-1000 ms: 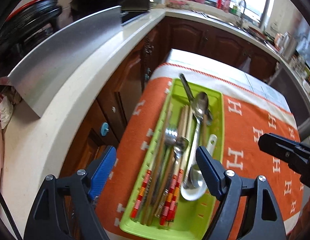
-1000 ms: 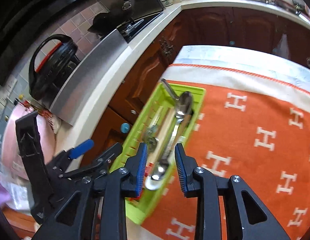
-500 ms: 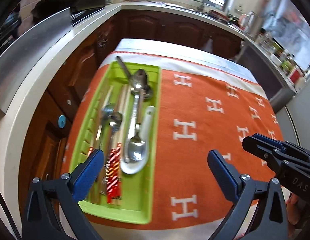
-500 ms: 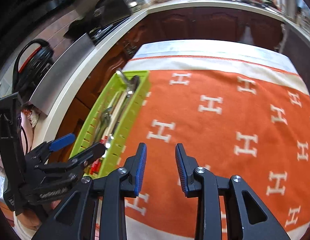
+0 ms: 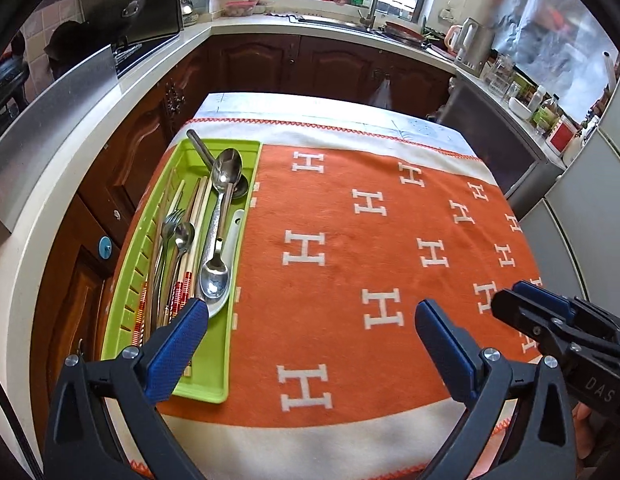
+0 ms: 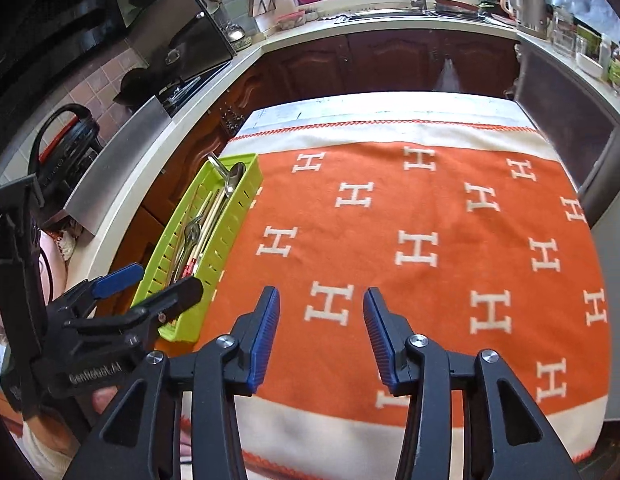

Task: Organize utensils

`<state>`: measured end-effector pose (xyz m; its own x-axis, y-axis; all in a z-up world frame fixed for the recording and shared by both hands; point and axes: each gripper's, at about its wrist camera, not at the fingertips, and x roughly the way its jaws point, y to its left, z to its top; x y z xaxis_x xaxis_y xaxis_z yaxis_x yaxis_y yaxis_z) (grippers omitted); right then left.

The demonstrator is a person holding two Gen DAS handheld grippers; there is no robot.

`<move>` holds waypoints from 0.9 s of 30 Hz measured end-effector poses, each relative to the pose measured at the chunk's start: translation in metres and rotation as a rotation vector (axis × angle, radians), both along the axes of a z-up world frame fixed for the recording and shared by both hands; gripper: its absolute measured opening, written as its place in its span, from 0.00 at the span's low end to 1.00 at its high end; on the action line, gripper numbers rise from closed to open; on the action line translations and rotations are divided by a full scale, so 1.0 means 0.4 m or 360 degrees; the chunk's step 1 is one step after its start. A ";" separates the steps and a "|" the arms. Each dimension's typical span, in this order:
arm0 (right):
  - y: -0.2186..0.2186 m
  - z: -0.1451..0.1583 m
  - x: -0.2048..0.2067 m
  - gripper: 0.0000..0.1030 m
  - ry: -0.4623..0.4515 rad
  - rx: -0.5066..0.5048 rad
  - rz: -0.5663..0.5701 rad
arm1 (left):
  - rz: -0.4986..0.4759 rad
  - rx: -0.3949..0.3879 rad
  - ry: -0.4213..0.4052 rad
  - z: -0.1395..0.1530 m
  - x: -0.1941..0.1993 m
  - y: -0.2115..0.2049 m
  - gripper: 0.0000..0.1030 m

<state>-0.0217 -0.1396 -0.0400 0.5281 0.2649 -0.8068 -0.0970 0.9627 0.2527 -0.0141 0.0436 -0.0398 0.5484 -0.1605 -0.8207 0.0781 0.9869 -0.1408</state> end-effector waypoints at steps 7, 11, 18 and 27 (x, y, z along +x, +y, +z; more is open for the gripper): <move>-0.068 0.067 -0.076 0.49 -0.0047 0.0033 -0.0129 | -0.0078 0.0079 -0.0014 0.035 -0.030 -0.047 0.99; -0.090 0.105 -0.116 0.57 -0.0113 0.0032 -0.0193 | -0.0093 0.0166 -0.0108 0.072 -0.054 -0.067 0.99; -0.079 0.158 -0.157 0.59 -0.0218 -0.0007 -0.0192 | -0.0047 0.0180 -0.0168 0.115 -0.067 -0.067 0.99; -0.055 0.184 -0.181 0.61 -0.0286 -0.0051 -0.0167 | -0.0033 0.0202 -0.0177 0.128 -0.075 -0.072 0.99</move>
